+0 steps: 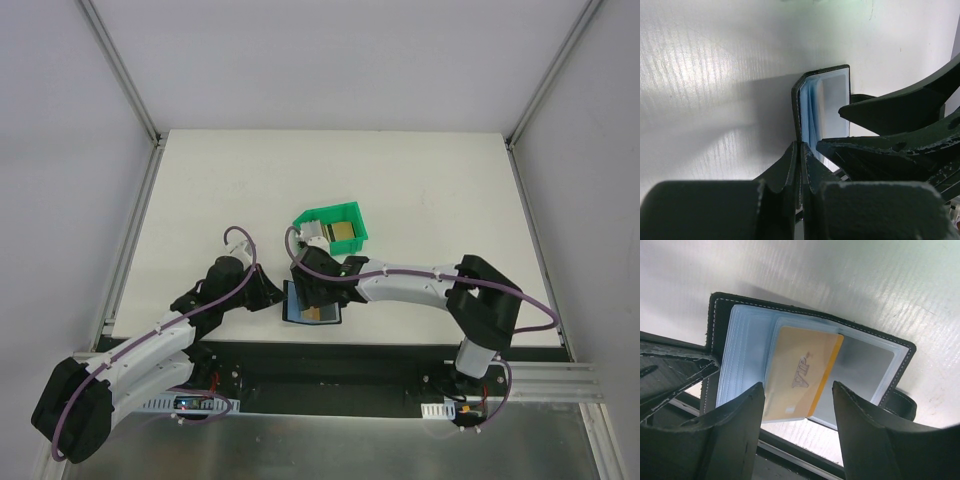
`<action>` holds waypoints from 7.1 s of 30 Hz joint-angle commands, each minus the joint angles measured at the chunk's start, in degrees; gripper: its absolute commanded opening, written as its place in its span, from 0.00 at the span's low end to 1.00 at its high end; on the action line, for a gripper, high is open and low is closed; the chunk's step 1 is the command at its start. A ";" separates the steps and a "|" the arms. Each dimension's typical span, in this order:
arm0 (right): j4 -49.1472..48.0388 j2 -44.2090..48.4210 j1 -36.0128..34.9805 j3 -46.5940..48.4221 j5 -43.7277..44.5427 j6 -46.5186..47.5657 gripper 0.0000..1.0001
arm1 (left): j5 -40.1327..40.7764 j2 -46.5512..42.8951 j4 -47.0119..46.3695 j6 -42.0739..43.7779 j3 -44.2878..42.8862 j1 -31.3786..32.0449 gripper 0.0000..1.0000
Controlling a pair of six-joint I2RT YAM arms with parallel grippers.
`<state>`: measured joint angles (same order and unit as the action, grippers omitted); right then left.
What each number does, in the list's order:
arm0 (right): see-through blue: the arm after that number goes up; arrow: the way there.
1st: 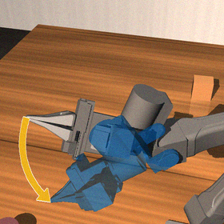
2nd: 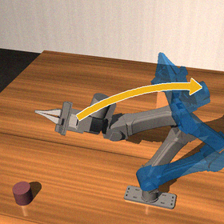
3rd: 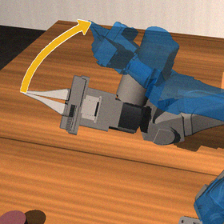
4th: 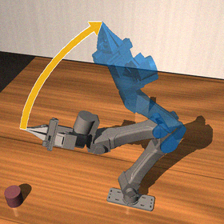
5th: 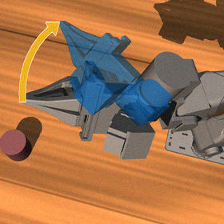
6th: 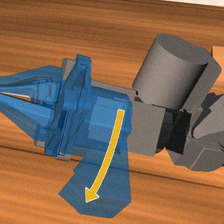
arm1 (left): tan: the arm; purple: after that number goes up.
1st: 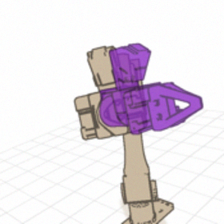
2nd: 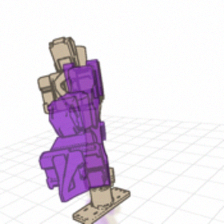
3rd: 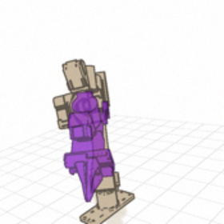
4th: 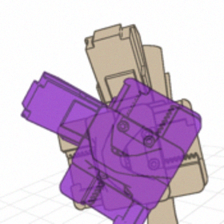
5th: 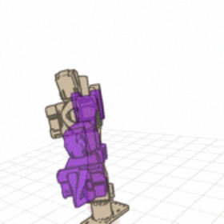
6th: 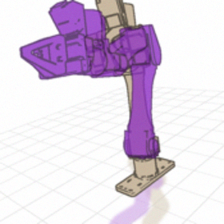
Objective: Put the credit cards into the card holder
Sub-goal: Turn over the card slot in the card holder, then pick up the credit card from the storage box.
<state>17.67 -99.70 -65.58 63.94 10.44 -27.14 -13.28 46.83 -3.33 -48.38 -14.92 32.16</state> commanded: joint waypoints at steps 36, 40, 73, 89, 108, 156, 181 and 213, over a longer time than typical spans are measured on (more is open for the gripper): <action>9.13 10.23 -0.87 -2.42 9.25 -1.07 0.39 | 0.09 -0.16 -0.45 0.83 -0.64 -0.43 0.00; 9.22 11.10 -0.16 -4.00 9.69 -1.87 0.39 | 0.44 -0.07 -0.45 0.83 -0.38 -0.43 0.00; 4.74 -2.77 22.34 20.43 -12.55 12.45 0.78 | 5.19 7.22 -9.85 -9.19 5.95 -0.43 0.00; 4.66 -14.99 24.62 27.46 -17.55 13.25 0.84 | 4.40 9.24 -13.37 -11.74 7.36 -0.87 0.00; 0.70 -15.88 25.68 26.41 -23.71 12.90 0.80 | 3.00 10.21 -13.19 -10.16 6.66 -1.31 0.00; 1.75 -12.71 27.00 25.35 -23.09 14.13 0.41 | 1.15 13.11 -14.86 -9.71 6.22 -1.40 0.00; 1.84 -17.02 27.70 28.35 -25.02 12.64 0.74 | 0.80 13.38 -14.95 -9.36 6.22 -1.40 0.00; 2.63 -19.13 26.91 28.43 -29.59 12.90 0.73 | 0.01 14.52 -15.39 -9.01 5.86 -1.40 0.00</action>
<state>20.18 -118.04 -38.11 90.43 -17.21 -14.39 -13.02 60.77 -19.86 -59.11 -8.45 31.40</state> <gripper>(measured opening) 0.739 0.007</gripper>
